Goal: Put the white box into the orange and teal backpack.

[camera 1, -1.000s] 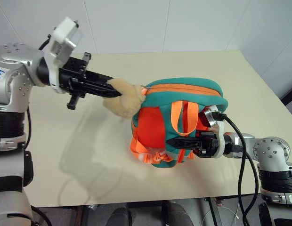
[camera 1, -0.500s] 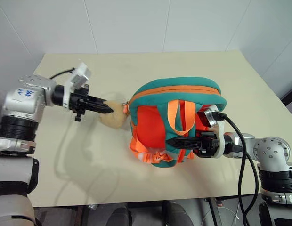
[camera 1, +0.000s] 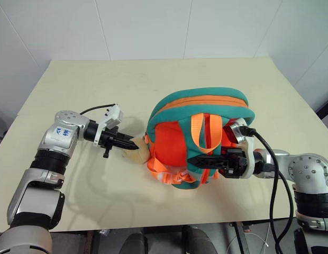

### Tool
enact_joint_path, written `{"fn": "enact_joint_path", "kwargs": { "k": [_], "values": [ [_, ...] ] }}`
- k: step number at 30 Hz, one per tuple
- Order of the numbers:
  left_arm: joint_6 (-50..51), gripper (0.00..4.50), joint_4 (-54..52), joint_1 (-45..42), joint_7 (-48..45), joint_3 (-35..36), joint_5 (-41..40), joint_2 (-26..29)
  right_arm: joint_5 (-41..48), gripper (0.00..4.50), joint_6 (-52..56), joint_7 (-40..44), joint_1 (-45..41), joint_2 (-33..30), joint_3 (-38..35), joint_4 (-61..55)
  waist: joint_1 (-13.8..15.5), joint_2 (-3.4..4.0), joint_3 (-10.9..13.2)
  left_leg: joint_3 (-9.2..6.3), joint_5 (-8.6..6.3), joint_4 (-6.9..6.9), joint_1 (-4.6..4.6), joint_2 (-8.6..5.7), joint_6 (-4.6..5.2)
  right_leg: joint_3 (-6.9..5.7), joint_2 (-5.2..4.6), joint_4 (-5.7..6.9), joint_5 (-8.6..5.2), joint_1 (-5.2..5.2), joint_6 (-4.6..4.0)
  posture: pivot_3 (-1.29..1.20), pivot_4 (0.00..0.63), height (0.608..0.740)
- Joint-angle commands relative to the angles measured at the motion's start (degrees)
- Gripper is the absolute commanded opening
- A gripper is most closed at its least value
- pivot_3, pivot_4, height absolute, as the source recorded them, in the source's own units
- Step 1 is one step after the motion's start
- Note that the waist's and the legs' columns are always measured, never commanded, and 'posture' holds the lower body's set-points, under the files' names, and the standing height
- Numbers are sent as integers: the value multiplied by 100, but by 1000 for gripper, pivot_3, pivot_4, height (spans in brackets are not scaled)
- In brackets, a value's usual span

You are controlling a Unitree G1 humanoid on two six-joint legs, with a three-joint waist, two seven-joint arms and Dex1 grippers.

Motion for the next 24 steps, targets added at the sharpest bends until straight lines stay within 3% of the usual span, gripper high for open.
{"fn": "enact_joint_path", "kwargs": {
  "k": [1,7,12,19,24],
  "values": [
    [142,1011,-1014,423,-179,486,-305,537,-355,2358,-539,433,47,-404,-176,-632,-15,0,0,1,-1,-6,0,3,0,0,2,-4,0,-3,-1,0,150,740],
    [250,2844,-1973,1217,163,1127,-649,871,-1601,4362,-1908,1358,689,-1288,-284,-954,25,0,0,3,-2,-24,0,2,2,-4,1,-21,-2,0,-4,0,150,740],
    [132,4419,-2145,1596,285,1428,-800,841,-1929,4500,-2496,1671,1128,-1666,-1045,-759,41,0,0,2,-2,-6,0,2,3,-4,1,-14,-1,4,-2,0,150,740],
    [-44,4464,-2399,1949,602,1558,-1005,471,-3136,4500,-4058,2511,2140,-2120,-1580,-423,49,-1,0,4,-2,-5,3,2,3,-4,2,-15,0,10,-3,0,150,740],
    [124,4464,-2867,2358,770,1641,-1344,316,-3652,4500,-4808,2484,2282,-2049,-1759,137,12,0,0,7,-2,-4,6,2,3,0,1,-13,1,10,-3,0,150,740]
  ]
}}
